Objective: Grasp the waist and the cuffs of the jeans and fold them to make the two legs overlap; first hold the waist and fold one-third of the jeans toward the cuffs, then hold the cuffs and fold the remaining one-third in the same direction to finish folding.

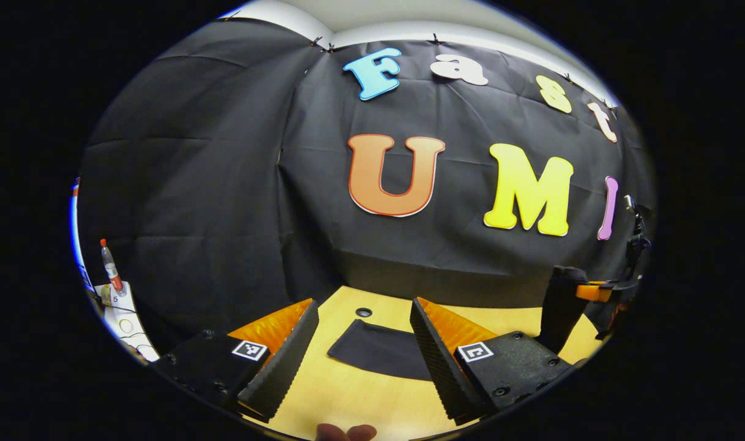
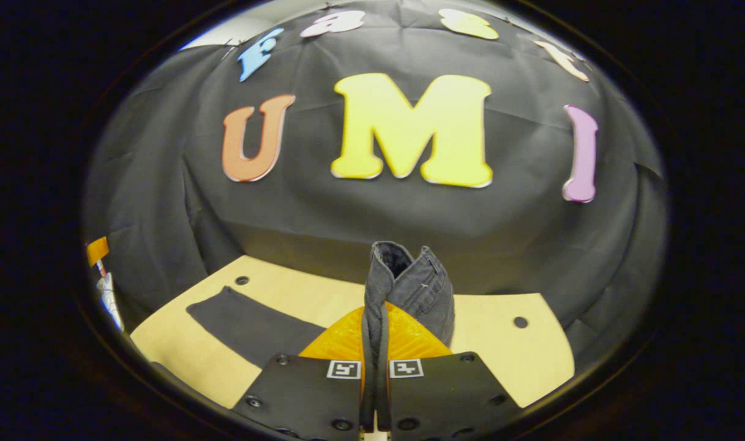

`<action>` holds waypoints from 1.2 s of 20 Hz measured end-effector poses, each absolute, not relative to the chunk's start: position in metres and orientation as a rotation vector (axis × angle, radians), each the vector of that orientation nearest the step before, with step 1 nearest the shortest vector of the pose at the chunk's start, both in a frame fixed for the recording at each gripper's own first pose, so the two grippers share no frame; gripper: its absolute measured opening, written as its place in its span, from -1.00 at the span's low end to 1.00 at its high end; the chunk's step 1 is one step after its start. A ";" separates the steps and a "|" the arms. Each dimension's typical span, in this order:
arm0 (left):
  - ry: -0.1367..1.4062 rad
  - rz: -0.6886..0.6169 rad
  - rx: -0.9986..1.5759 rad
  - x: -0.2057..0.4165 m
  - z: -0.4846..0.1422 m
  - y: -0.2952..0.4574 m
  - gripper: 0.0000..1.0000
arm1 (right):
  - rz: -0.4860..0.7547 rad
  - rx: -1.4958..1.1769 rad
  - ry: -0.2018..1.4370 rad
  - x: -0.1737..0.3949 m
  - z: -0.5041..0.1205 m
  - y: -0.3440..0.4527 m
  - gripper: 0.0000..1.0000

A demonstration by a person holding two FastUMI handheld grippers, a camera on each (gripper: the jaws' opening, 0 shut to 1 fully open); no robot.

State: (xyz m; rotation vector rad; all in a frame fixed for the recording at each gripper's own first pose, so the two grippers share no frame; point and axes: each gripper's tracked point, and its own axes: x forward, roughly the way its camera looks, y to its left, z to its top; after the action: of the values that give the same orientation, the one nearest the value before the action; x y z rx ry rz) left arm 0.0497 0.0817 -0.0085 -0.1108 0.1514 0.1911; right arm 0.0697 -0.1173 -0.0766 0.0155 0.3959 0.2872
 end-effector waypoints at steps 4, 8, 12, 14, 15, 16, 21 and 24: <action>0.172 0.237 -0.133 0.032 -0.020 0.112 0.94 | 0.367 -0.054 0.487 0.054 -0.078 -0.128 -1.00; 0.191 0.267 -0.160 0.024 -0.036 0.135 0.94 | 0.386 -0.101 0.568 0.055 -0.094 -0.132 -0.96; 0.214 0.285 -0.195 0.026 -0.051 0.149 0.94 | 0.400 -0.180 0.646 0.048 -0.102 -0.145 -0.95; 0.229 0.267 -0.222 0.029 -0.061 0.149 0.94 | 0.453 -0.149 0.711 0.036 -0.117 -0.133 -0.68; 0.243 0.257 -0.239 0.031 -0.067 0.148 0.94 | 0.472 -0.146 0.723 0.029 -0.115 -0.131 -0.53; 0.257 0.247 -0.256 0.034 -0.073 0.146 0.94 | 0.485 -0.145 0.715 0.027 -0.115 -0.124 -0.41; 0.150 0.117 -0.343 0.058 -0.066 0.133 0.94 | 0.553 -0.057 0.575 0.012 -0.035 -0.135 0.99; 0.198 0.156 -0.360 0.075 -0.095 0.148 0.94 | 0.566 -0.044 0.495 -0.004 0.028 -0.169 0.98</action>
State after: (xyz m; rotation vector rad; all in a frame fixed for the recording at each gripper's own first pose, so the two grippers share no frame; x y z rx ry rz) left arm 0.0748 0.1482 -0.0953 -0.3596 0.1976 0.1560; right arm -0.0042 -0.1694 0.0277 -0.0440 0.4948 0.5656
